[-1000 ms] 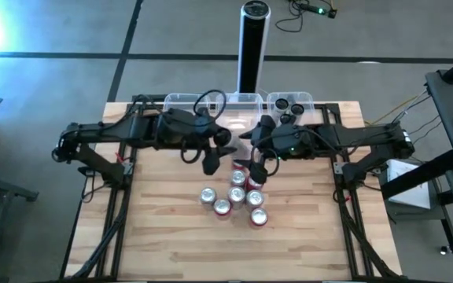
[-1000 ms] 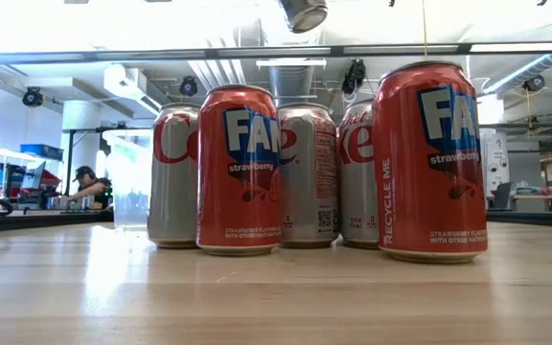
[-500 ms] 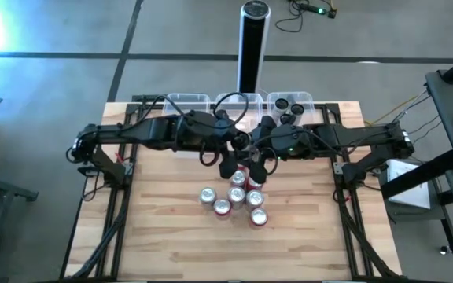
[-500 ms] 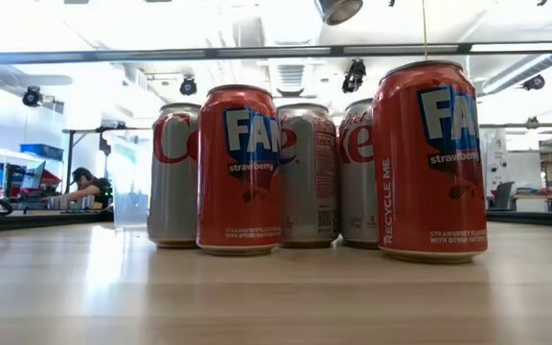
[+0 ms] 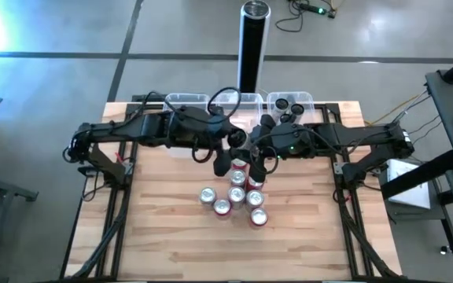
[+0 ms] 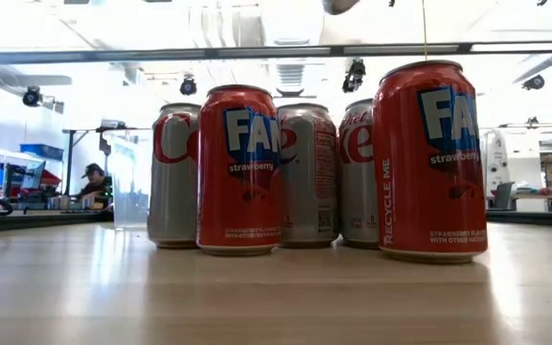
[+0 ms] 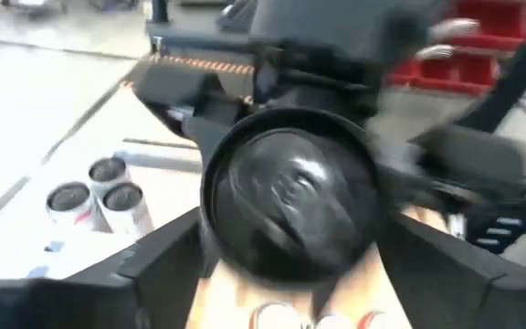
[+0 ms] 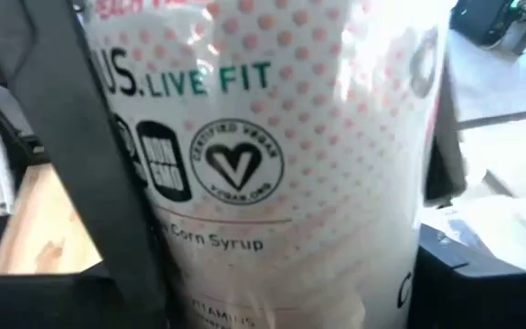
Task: Sort soda cans
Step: Put the white-pink soda can into the right white bin, then put the red soda can into the middle white bin
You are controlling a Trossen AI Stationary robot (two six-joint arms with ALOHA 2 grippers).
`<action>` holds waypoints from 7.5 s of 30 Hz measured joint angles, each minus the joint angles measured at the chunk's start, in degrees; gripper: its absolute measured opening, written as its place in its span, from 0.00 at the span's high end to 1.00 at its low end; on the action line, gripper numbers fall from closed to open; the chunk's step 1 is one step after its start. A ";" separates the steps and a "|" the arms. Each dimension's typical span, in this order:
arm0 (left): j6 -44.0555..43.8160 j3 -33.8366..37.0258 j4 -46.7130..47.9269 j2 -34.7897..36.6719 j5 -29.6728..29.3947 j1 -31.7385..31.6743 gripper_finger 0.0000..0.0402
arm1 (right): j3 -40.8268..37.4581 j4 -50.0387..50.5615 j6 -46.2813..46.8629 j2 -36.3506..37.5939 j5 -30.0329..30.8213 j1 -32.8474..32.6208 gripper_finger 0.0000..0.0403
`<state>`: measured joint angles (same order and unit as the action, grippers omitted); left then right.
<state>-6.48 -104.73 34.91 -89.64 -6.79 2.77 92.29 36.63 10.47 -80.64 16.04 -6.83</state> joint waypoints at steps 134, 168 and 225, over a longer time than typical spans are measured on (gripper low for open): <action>-11.05 17.50 19.64 3.21 -4.79 2.32 0.09 | -25.15 30.05 20.70 7.98 1.03 34.44 0.37; -15.89 39.88 7.40 31.41 -3.82 3.32 0.09 | -6.51 28.47 16.89 7.95 1.48 29.33 0.10; -20.22 46.38 5.45 15.56 -9.22 25.26 0.14 | 16.98 15.57 4.26 -37.78 -4.89 -10.30 0.10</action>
<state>-26.70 -58.35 40.37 -74.08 -16.01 28.03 109.27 52.19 14.73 -118.42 11.15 -17.13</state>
